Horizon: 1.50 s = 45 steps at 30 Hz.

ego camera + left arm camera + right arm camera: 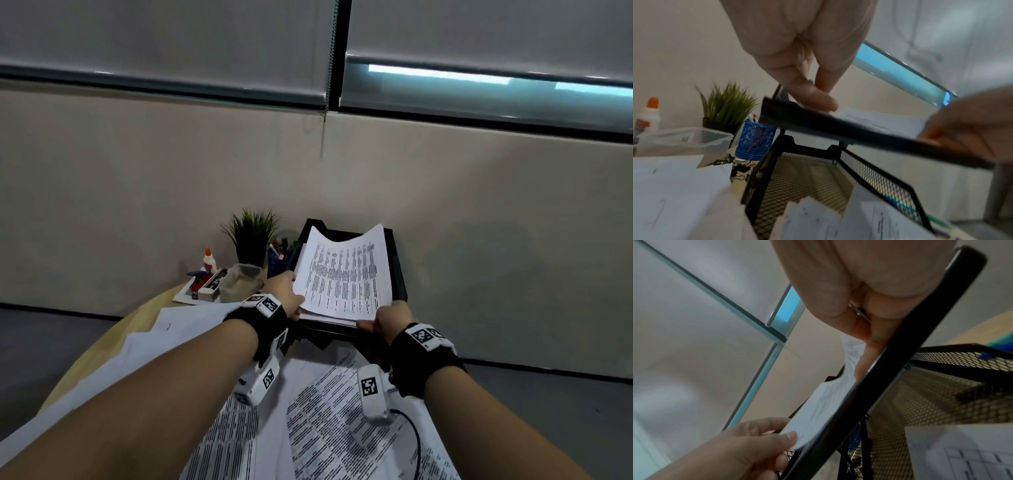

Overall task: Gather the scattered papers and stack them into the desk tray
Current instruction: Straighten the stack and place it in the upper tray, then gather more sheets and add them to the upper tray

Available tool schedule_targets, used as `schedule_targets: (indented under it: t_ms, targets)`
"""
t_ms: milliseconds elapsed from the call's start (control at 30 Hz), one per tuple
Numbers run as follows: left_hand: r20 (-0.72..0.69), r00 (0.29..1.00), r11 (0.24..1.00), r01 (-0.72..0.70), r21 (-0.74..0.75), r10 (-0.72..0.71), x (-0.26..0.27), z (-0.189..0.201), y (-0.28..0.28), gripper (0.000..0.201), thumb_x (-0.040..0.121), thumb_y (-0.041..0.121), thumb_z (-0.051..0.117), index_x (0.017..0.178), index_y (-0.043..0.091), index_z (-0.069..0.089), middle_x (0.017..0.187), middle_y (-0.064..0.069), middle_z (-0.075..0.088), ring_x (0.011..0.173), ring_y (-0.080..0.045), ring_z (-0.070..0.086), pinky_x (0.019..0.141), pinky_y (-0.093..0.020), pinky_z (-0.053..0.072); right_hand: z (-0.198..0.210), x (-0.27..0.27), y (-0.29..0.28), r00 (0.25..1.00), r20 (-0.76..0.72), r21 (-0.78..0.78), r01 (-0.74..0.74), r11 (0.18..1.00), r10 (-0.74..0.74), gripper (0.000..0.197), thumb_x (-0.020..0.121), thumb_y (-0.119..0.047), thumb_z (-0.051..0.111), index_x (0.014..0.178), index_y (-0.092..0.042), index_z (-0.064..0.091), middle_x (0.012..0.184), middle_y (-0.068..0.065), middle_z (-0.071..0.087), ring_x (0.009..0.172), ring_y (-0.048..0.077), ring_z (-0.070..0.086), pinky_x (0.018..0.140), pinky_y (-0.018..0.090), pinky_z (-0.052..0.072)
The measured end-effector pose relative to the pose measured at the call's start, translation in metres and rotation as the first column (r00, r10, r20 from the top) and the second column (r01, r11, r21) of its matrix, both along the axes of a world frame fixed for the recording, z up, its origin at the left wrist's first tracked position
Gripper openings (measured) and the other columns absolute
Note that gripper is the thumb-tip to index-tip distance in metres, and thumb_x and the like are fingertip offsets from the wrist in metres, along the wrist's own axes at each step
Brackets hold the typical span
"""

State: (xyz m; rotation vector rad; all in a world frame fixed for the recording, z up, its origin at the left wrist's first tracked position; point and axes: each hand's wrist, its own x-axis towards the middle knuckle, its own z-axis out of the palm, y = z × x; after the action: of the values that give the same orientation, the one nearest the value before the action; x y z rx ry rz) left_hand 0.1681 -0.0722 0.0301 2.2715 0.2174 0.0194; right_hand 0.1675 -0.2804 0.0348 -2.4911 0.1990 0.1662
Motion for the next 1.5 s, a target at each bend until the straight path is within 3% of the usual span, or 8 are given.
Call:
schedule_targets:
  t_ms: [100,233,333,533,700,1133,1333,1500]
  targets:
    - [0.025,0.999,0.972,0.021,0.235,-0.028,0.003,-0.005,0.000,0.027,0.084,0.007,0.055,0.111,0.007,0.050,0.094,-0.016,0.066,0.075,-0.032,0.067,0.066,-0.042,0.059,-0.008,0.010,-0.002,0.984,-0.073,0.390,0.179,0.904,-0.163,0.028,0.093,-0.018,0.052,0.115,-0.002,0.058,0.115,0.018,0.065,0.105,0.031,0.063,0.089,0.035,0.052]
    - [0.003,0.998,0.865,0.051,0.500,-0.061,0.000,-0.001,0.002,0.005,0.085,0.019,0.056,0.082,0.015,0.054,0.084,-0.005,0.055,0.079,-0.023,0.055,0.068,-0.029,0.045,-0.008,0.008,-0.006,0.978,-0.055,0.282,0.211,0.936,-0.204,0.029,0.084,-0.002,0.057,0.111,0.006,0.050,0.093,0.015,0.066,0.083,0.029,0.065,0.069,0.035,0.055]
    - [-0.065,0.996,0.816,0.082,0.572,-0.054,-0.002,-0.003,0.011,0.032,0.089,0.033,0.052,0.064,0.012,0.053,0.070,-0.004,0.058,0.073,-0.025,0.059,0.057,-0.027,0.039,0.004,-0.003,-0.006,0.989,-0.058,0.197,0.142,0.970,-0.133,0.030,0.087,-0.010,0.059,0.112,0.006,0.050,0.092,0.011,0.054,0.081,0.024,0.053,0.051,0.025,0.037]
    - [0.020,0.998,0.845,0.042,0.534,-0.062,-0.038,0.008,0.012,0.030,0.094,0.037,0.046,0.107,0.016,0.063,0.105,-0.009,0.064,0.101,-0.027,0.060,0.074,-0.029,0.043,0.006,-0.030,-0.019,0.999,0.021,0.295,0.040,0.955,-0.049,0.046,0.077,-0.020,0.064,0.119,-0.003,0.054,0.120,0.018,0.058,0.101,0.032,0.060,0.091,0.041,0.052]
    - [0.046,0.998,0.919,0.018,0.394,-0.039,-0.103,0.004,0.003,0.033,0.092,0.031,0.050,0.121,0.017,0.055,0.114,-0.007,0.064,0.103,-0.027,0.060,0.080,-0.030,0.045,0.005,-0.096,-0.036,0.998,0.056,0.248,-0.037,0.968,0.023,0.050,0.082,-0.021,0.065,0.128,-0.008,0.050,0.124,0.013,0.055,0.099,0.023,0.056,0.073,0.026,0.046]
    - [-0.404,0.913,0.853,0.258,0.454,-0.062,-0.250,-0.093,-0.005,0.059,0.079,0.041,0.064,0.132,0.021,0.046,0.133,-0.009,0.045,0.120,-0.027,0.048,0.098,-0.036,0.045,-0.085,-0.237,-0.051,0.972,-0.210,0.154,-0.072,0.985,0.104,0.042,0.088,-0.022,0.061,0.126,-0.008,0.049,0.126,0.014,0.051,0.086,0.020,0.053,0.075,0.031,0.046]
    - [-0.441,0.897,0.895,0.191,0.402,0.007,-0.277,-0.117,0.001,0.108,0.064,0.062,0.068,0.148,0.017,0.016,0.152,-0.011,0.021,0.140,-0.031,0.022,0.110,-0.046,0.030,-0.116,-0.256,-0.062,0.977,-0.209,0.051,-0.033,0.998,0.043,0.046,0.079,-0.027,0.066,0.121,-0.012,0.055,0.120,0.012,0.058,0.104,0.028,0.059,0.087,0.032,0.048]
    - [-0.458,0.889,0.875,0.209,0.436,0.016,-0.285,-0.116,-0.001,0.110,0.070,0.064,0.063,0.150,0.023,0.001,0.157,-0.013,0.002,0.145,-0.031,0.005,0.115,-0.051,0.020,-0.126,-0.270,-0.071,0.984,-0.168,0.043,-0.054,0.998,0.060,0.047,0.085,-0.021,0.060,0.130,-0.009,0.052,0.131,0.010,0.055,0.119,0.025,0.052,0.094,0.027,0.040]
